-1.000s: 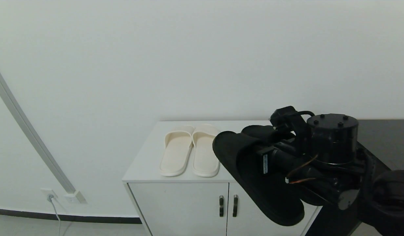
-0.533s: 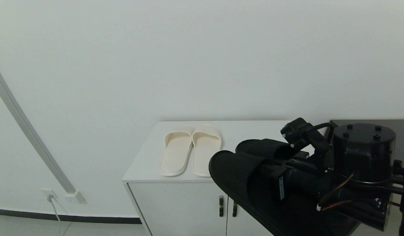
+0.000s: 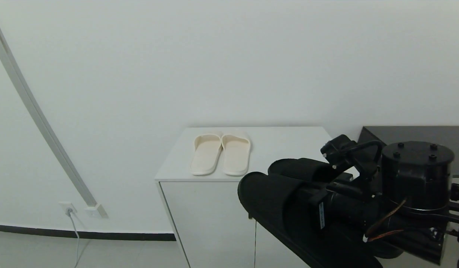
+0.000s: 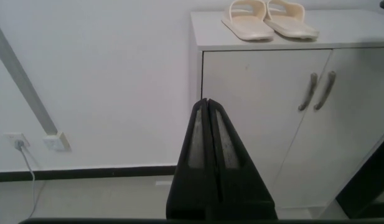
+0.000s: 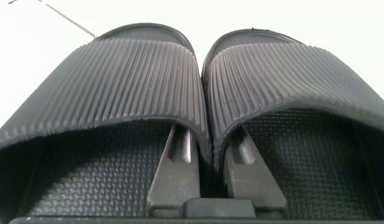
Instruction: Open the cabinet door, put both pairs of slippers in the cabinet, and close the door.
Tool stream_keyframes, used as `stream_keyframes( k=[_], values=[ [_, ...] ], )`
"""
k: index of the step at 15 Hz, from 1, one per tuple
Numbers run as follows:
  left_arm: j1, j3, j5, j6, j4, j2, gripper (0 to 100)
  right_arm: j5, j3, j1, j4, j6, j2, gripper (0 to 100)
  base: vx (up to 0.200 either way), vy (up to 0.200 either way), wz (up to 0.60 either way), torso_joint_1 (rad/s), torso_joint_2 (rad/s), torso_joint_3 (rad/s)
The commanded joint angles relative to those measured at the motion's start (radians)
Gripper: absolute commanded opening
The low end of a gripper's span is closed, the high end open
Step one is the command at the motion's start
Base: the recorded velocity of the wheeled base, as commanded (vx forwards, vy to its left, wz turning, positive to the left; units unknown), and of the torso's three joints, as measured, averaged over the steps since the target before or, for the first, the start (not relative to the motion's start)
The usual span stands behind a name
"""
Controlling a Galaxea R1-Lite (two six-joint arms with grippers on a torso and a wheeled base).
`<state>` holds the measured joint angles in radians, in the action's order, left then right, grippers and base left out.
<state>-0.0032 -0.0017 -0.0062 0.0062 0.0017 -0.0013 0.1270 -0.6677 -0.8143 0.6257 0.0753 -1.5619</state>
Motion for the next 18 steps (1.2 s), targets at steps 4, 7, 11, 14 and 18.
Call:
stream_keyframes(
  k=[4,7,11,14,18],
  values=[
    [0.0,0.0,0.0,-0.002,0.0,0.001,0,-0.073,0.046,0.001,0.023,-0.006,0.019,0,0.0,0.0,0.0,0.0,0.0,0.0],
    [0.0,0.0,0.0,-0.002,0.0,0.001,0,-0.086,0.056,0.001,0.025,-0.008,0.014,0,0.0,0.0,0.0,0.0,0.0,0.0],
    [0.0,0.0,0.002,-0.002,0.0,0.001,0,-0.086,0.059,0.001,0.026,-0.006,0.013,0,0.0,0.0,0.0,0.0,0.0,0.0],
    [0.0,0.0,0.002,-0.002,0.0,0.001,0,-0.087,0.06,0.001,0.026,-0.006,0.014,0,0.0,0.0,0.0,0.0,0.0,0.0],
    [0.0,0.0,0.002,-0.002,0.0,0.001,0,-0.087,0.062,0.001,0.026,-0.006,0.014,0,0.0,0.0,0.0,0.0,0.0,0.0]
  ],
)
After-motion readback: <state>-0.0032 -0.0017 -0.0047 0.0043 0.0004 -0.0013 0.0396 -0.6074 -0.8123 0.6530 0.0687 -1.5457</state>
